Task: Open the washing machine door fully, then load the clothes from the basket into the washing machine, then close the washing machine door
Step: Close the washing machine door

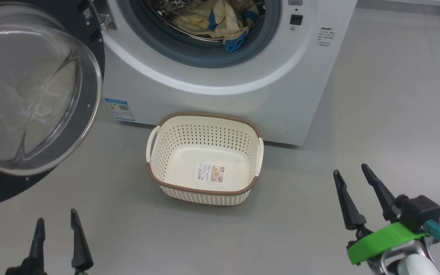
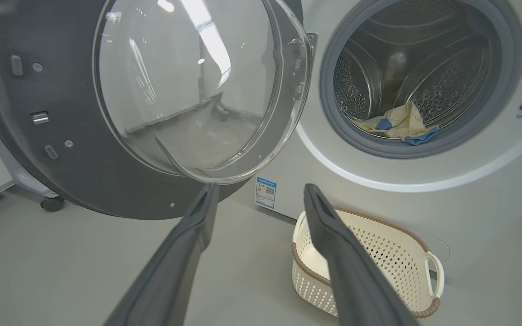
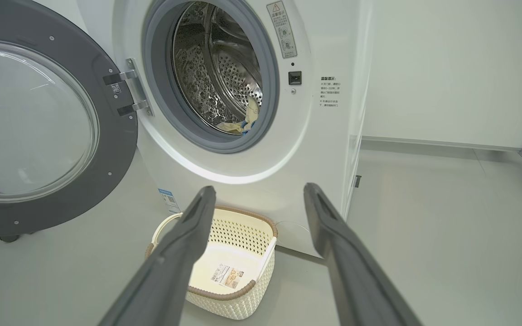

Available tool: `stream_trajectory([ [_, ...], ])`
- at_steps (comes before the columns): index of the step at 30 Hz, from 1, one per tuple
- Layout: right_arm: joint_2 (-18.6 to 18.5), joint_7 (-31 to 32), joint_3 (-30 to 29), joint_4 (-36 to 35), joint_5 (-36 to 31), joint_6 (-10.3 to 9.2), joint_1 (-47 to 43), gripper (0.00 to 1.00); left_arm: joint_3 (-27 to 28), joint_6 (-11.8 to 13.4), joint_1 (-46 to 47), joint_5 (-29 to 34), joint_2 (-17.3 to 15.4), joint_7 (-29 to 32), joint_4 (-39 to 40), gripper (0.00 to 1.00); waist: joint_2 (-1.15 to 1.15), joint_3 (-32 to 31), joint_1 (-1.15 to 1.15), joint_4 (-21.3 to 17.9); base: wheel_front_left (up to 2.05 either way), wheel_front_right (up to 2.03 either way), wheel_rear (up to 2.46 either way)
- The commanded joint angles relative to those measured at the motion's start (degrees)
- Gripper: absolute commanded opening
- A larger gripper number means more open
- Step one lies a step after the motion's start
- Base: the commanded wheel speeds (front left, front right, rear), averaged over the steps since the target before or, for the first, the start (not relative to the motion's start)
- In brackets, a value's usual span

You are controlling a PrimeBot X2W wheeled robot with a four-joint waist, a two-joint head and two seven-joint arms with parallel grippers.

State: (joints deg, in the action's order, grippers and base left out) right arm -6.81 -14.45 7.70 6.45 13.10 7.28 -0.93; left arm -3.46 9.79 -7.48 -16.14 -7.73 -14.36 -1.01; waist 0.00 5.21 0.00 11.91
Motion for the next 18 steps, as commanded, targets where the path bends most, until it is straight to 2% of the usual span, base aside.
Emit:
stream_trajectory([
  [1,-1.2,-0.5,1.1,-1.9,-0.3,0.21,1.2,1.0,2.6,-0.1,1.0,-0.1,-0.1,-0.6,1.5,1.0,0.0,-0.2,0.0,1.9,0.0,0.0,0.0],
  [18,-2.4,-0.5,3.0,-1.5,-0.3,0.21,1.9,1.0,4.0,-0.4,0.4,-0.8,1.8,-0.6,1.2,1.0,0.0,0.4,0.0,9.3,0.0,0.0,0.0],
])
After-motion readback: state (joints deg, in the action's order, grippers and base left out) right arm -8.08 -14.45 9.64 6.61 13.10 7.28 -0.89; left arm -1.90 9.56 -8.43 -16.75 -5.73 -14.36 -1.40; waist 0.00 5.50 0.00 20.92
